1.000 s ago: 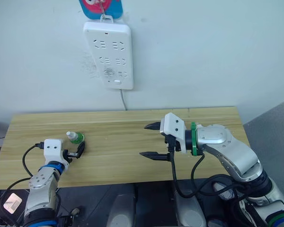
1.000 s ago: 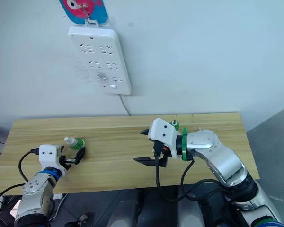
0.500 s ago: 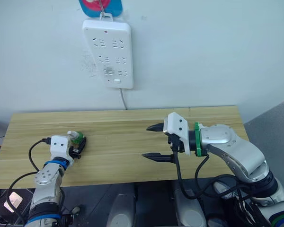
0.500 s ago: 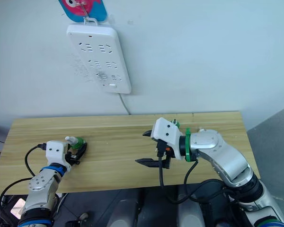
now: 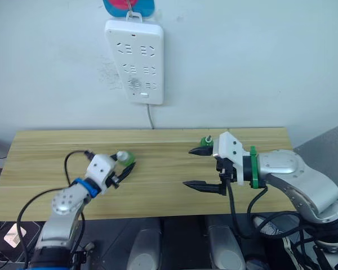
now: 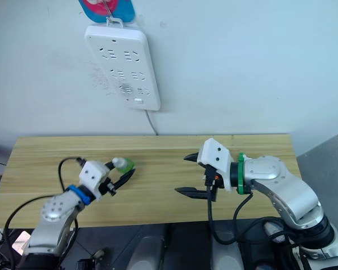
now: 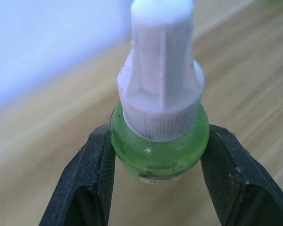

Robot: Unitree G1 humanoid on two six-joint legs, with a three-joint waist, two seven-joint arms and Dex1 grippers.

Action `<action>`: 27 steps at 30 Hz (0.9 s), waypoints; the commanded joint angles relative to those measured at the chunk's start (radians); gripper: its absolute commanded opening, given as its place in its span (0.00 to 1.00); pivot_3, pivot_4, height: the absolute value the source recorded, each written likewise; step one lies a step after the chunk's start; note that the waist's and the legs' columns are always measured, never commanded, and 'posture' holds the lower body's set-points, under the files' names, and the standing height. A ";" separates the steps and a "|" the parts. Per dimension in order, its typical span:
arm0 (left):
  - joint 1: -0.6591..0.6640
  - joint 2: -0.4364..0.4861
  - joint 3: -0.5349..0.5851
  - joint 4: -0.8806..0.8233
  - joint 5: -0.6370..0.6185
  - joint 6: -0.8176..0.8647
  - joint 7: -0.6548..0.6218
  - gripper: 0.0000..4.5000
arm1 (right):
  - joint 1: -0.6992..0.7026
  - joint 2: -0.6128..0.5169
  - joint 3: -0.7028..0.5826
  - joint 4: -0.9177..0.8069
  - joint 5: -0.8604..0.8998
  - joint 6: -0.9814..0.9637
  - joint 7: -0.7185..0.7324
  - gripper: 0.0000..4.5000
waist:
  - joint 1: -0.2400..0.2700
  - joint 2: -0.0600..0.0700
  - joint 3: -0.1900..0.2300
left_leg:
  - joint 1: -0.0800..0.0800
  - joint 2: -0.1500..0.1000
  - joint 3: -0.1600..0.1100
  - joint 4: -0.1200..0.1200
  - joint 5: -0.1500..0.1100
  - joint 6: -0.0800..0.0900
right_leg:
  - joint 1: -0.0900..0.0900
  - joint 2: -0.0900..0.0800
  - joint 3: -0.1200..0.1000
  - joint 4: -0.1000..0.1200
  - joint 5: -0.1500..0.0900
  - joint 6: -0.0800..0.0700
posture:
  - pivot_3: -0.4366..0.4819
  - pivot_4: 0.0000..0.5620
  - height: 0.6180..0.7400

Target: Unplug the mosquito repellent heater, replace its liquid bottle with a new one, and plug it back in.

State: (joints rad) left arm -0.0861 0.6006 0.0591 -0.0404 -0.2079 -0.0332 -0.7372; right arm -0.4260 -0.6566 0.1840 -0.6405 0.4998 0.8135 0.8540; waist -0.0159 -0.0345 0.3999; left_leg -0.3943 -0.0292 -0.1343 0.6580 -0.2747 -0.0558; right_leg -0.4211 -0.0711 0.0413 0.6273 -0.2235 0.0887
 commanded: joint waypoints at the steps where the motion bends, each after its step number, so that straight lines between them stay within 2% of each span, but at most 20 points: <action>1: -0.034 0.059 -0.078 -0.133 -0.063 0.127 -0.139 0.49 | 0.009 -0.023 -0.051 -0.060 0.055 0.009 0.008 1.00 | -0.006 -0.001 -0.001 | 0.000 0.000 0.001 0.000 0.000 0.000 | 0.000 0.000 0.000 -0.001 0.000 0.000 | 0.42 0.74 1.00; 3: -0.072 0.095 -0.114 -0.172 -0.093 0.198 -0.206 0.49 | 0.000 -0.015 -0.053 -0.054 0.059 0.042 -0.033 1.00 | -0.013 -0.001 -0.002 | 0.000 0.000 0.002 0.000 0.000 0.000 | -0.001 0.000 0.000 -0.001 0.000 0.000 | 0.41 0.71 1.00; 6: -0.199 0.139 -0.168 -0.214 -0.151 0.347 -0.303 0.49 | -0.036 0.031 -0.052 -0.033 0.049 0.073 -0.109 1.00 | -0.017 -0.002 -0.003 | -0.001 0.001 0.003 -0.001 0.000 0.000 | -0.002 0.001 -0.001 -0.001 0.001 -0.001 | 0.39 0.67 1.00; 7: -0.238 0.143 -0.179 -0.214 -0.164 0.383 -0.323 0.49 | -0.052 0.046 -0.037 -0.026 0.036 0.074 -0.127 1.00 | -0.017 -0.002 -0.003 | -0.002 0.001 0.003 0.000 0.000 0.000 | -0.003 0.002 -0.002 0.000 0.002 -0.002 | 0.38 0.63 1.00; 10: -0.323 0.141 -0.206 -0.203 -0.177 0.445 -0.363 0.49 | -0.095 0.097 0.010 -0.005 0.012 0.084 -0.174 1.00 | -0.019 -0.004 -0.010 | -0.004 0.001 0.003 0.001 0.002 -0.001 | -0.003 0.002 -0.003 0.000 0.003 -0.002 | 0.36 0.60 1.00; 23: -0.425 0.113 -0.225 -0.086 -0.115 0.394 -0.423 0.49 | -0.137 0.270 0.129 0.095 -0.084 0.030 -0.281 1.00 | -0.025 -0.005 -0.037 | -0.015 -0.006 0.004 0.001 0.004 -0.005 | -0.017 0.002 -0.004 0.000 0.010 -0.012 | 0.35 0.48 1.00; 25: -0.429 0.106 -0.220 -0.073 -0.113 0.380 -0.420 0.49 | -0.128 0.281 0.142 0.093 -0.096 0.026 -0.287 0.91 | -0.027 -0.004 -0.042 | -0.016 -0.006 0.003 0.001 0.006 -0.007 | -0.019 0.002 -0.004 0.001 0.010 -0.012 | 0.35 0.48 1.00; 27: -0.429 0.101 -0.217 -0.071 -0.114 0.371 -0.419 0.49 | -0.121 0.291 0.150 0.094 -0.107 0.022 -0.297 0.78 | -0.028 -0.004 -0.046 | -0.018 -0.006 0.003 0.002 0.006 -0.007 | -0.020 0.002 -0.003 0.001 0.010 -0.012 | 0.35 0.48 1.00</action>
State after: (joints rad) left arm -0.5095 0.7054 -0.1708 -0.0954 -0.3147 0.3613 -1.1492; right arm -0.5576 -0.3744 0.3259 -0.5232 0.4012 0.8592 0.5632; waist -0.0438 -0.0388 0.3536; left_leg -0.4130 -0.0354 -0.1313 0.6598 -0.2686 -0.0632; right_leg -0.4418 -0.0692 0.0377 0.6283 -0.2132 0.0762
